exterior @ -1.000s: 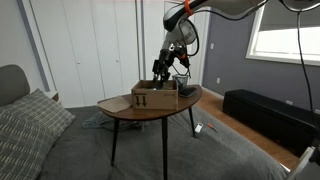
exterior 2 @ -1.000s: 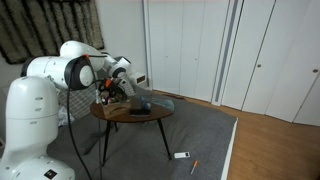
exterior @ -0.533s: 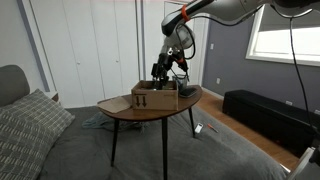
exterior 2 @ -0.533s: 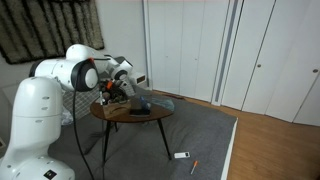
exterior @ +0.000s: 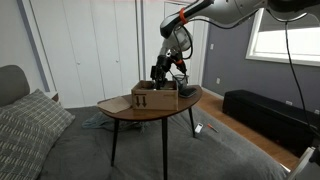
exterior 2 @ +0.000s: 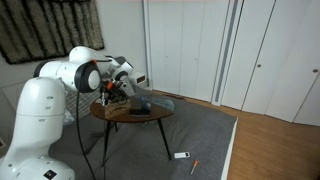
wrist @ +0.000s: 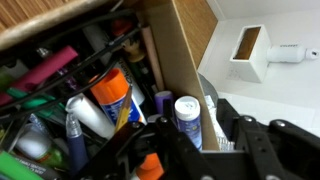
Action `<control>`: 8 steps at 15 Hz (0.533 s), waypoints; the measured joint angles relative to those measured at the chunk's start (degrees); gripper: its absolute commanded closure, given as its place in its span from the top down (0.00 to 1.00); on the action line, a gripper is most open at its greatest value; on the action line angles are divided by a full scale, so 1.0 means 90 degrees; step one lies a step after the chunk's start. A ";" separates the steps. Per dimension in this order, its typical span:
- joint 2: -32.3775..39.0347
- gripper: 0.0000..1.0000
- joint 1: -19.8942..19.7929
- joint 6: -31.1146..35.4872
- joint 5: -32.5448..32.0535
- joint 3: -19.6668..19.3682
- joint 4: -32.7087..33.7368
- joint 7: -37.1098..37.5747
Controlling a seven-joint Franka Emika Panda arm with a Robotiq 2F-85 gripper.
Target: Remove the blue glue stick and purple marker from the box and put them in the basket
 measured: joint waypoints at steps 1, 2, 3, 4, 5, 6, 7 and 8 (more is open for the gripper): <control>0.0031 0.41 -0.0001 0.0000 0.0004 0.0000 0.0021 0.0010; 0.0065 0.38 -0.0002 0.0000 0.0006 0.0000 0.0053 0.0023; 0.0095 0.34 -0.0006 0.0000 0.0012 0.0000 0.0073 0.0042; 0.0125 0.26 -0.0010 0.0000 0.0024 0.0000 0.0095 0.0052; 0.0147 0.28 -0.0016 -0.0001 0.0077 0.0002 0.0114 0.0061; 0.0154 0.26 -0.0022 -0.0001 0.0114 0.0003 0.0129 0.0073; 0.0159 0.25 -0.0030 -0.0001 0.0131 0.0003 0.0137 0.0079; 0.0164 0.25 -0.0038 -0.0001 0.0150 0.0003 0.0141 0.0082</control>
